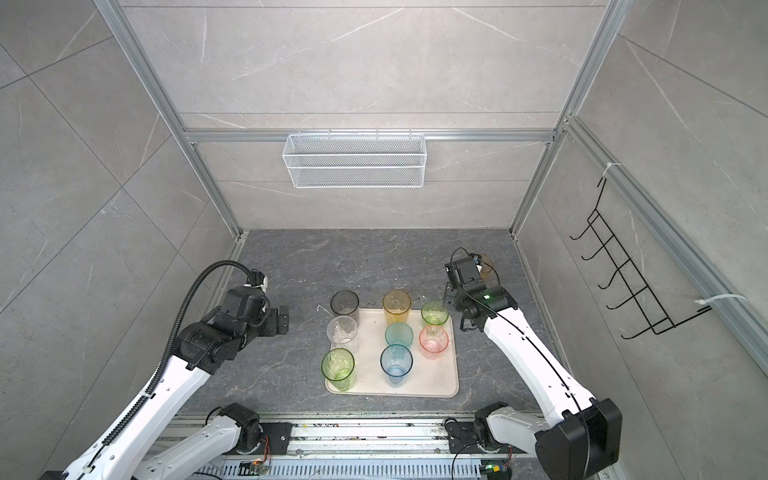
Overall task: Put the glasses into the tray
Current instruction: 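Move the right gripper over the yellow cup beyond the tray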
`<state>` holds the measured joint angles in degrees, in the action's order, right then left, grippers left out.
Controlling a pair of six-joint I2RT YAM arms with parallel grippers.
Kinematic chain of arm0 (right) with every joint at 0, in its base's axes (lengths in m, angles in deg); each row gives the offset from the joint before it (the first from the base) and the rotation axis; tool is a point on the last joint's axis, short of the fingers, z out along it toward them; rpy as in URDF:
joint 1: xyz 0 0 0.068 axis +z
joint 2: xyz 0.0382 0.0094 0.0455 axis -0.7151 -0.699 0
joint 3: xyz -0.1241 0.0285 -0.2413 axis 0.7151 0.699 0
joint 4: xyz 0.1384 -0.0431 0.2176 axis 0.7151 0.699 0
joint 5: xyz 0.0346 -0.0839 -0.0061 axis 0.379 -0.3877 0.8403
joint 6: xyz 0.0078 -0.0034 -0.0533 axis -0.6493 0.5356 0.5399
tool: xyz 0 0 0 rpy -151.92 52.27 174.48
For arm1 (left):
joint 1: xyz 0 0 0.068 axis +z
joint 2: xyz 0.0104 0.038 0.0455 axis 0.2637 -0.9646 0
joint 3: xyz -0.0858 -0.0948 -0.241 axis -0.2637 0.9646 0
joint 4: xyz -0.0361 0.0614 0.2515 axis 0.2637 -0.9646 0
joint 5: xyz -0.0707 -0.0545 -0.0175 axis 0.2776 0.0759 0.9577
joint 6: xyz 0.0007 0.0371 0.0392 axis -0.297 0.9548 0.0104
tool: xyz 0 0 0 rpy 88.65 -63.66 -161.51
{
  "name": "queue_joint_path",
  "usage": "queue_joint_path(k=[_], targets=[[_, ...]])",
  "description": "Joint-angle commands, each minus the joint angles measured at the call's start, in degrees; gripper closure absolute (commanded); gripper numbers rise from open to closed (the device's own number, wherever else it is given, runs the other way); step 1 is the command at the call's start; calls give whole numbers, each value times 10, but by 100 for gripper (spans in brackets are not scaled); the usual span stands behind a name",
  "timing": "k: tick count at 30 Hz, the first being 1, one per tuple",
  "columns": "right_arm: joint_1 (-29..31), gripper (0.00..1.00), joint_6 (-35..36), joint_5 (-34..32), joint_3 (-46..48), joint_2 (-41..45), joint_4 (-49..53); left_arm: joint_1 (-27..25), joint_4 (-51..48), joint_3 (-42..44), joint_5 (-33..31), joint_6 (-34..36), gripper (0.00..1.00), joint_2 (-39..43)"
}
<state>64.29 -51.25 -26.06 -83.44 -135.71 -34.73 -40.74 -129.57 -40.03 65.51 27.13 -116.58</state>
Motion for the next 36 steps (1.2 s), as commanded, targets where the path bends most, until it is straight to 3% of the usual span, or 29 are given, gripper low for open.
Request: queue_joint_path(k=[1, 15, 36], targets=[[-30, 32, 17, -26, -8, -30, -43, 1, -5, -12, -3, -9, 0, 6], [-150, 30, 2, 60, -44, -139, -137, 1, -6, -12, -7, -9, 0, 7], [-230, 30, -51, 132, -85, -226, -216, 2, -8, -14, -11, -6, 0, -8]])
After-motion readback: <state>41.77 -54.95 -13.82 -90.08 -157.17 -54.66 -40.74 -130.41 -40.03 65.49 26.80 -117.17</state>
